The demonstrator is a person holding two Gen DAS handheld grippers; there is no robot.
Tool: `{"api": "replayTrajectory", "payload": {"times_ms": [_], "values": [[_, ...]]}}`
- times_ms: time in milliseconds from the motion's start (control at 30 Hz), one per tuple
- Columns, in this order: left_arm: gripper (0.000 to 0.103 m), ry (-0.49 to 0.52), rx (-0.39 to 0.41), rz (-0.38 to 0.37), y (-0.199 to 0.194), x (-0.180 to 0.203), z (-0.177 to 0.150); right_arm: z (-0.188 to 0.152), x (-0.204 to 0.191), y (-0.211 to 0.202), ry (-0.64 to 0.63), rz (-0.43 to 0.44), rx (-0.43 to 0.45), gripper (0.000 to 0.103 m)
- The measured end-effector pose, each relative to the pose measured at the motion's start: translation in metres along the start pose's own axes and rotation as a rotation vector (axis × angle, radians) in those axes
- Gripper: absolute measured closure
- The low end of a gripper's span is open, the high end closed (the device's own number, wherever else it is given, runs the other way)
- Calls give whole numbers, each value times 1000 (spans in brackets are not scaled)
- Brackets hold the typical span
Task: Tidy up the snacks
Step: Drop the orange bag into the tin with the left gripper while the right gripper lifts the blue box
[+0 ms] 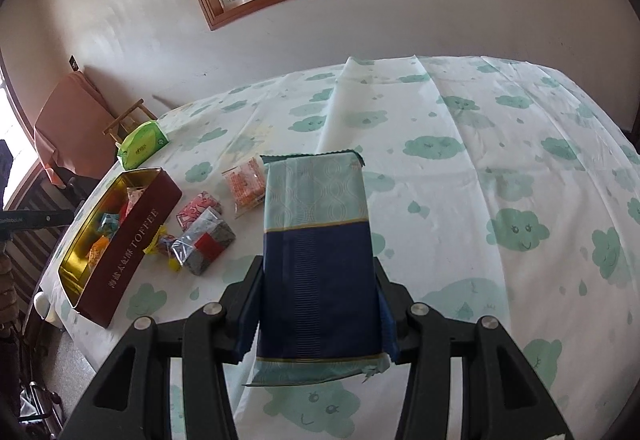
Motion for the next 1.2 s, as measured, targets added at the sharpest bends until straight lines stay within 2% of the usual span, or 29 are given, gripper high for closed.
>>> {"api": "replayTrajectory", "payload": {"times_ms": [400, 733, 933, 1000, 1200], "values": [[89, 67, 45, 172, -7, -3, -26, 3, -49, -14, -76, 57, 7, 54], [84, 59, 65, 225, -15, -18, -40, 14, -111, -23, -147, 150, 10, 54], [74, 40, 101, 268, -24, -31, -48, 25, -159, -19, -188, 245, -3, 54], [65, 22, 120, 280, -28, -38, -50, 28, -175, -17, -195, 276, -11, 54], [54, -2, 166, 327, -39, -55, -54, 35, -226, 1, -220, 357, -45, 54]]}}
Point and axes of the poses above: each gripper's, at about its wrist camera, not at the fingertips, and y roughly the way its jaws point, x to its right, z to its top, the point moved 3 cm from there along y, roughly the way its jaws point, and after that the axes turned 10 degrees about -z, right-handed, at the moved point
